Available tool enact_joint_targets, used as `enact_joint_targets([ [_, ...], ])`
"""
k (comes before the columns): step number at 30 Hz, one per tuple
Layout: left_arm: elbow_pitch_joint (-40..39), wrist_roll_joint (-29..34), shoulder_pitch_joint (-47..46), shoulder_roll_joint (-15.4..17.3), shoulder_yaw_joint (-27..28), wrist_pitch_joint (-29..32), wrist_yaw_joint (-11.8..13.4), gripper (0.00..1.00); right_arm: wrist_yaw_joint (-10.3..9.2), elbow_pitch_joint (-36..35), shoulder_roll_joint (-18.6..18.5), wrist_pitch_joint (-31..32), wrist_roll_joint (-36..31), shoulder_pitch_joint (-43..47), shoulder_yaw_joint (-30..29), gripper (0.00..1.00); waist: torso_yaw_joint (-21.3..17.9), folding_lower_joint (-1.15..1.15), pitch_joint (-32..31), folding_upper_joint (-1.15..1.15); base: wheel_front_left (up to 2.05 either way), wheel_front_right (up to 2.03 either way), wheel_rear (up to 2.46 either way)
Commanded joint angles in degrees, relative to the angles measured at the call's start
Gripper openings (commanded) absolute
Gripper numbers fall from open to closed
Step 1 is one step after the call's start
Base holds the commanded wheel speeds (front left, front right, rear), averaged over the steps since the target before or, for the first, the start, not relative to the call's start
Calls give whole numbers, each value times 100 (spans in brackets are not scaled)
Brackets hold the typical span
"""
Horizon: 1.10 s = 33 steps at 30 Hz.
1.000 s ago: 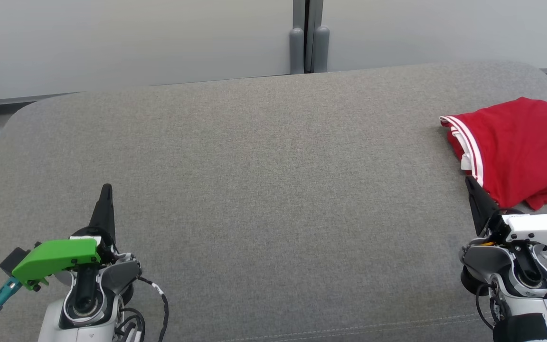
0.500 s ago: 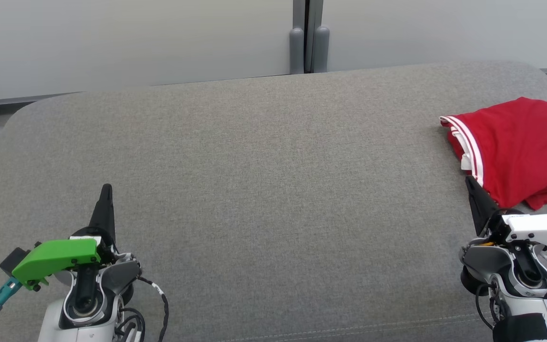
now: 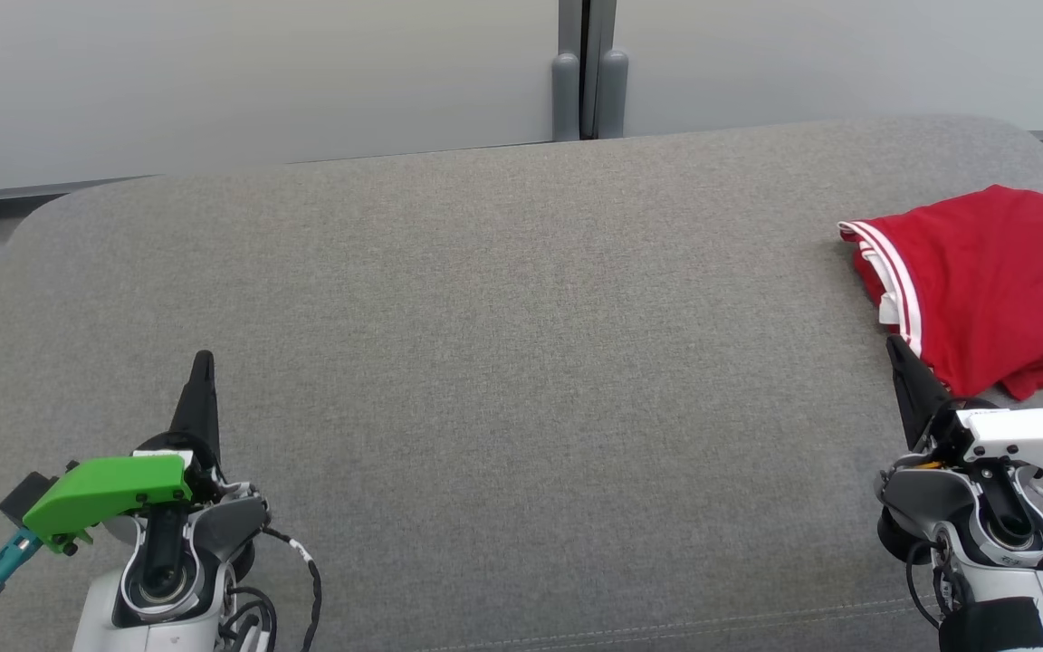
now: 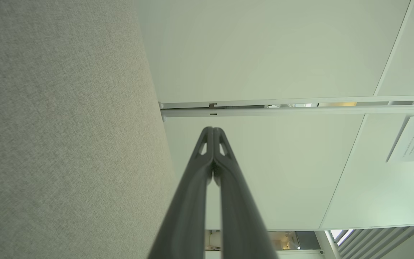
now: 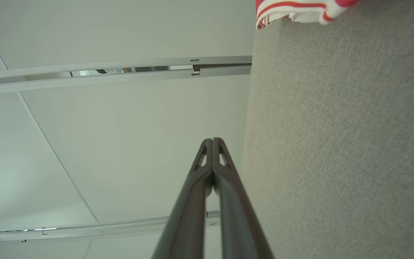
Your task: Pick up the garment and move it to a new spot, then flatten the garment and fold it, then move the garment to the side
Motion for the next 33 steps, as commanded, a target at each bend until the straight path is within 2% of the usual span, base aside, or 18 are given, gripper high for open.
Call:
enact_joint_targets([
  [1,11,12,-70,3,2,12,-33,0,4,11,-6,17,-29,-54,-13,0,0,0,0,0,0,0,0],
  [33,10,12,-70,3,1,11,-33,0,4,11,4,35,-56,-58,-30,0,0,0,0,0,0,0,0],
])
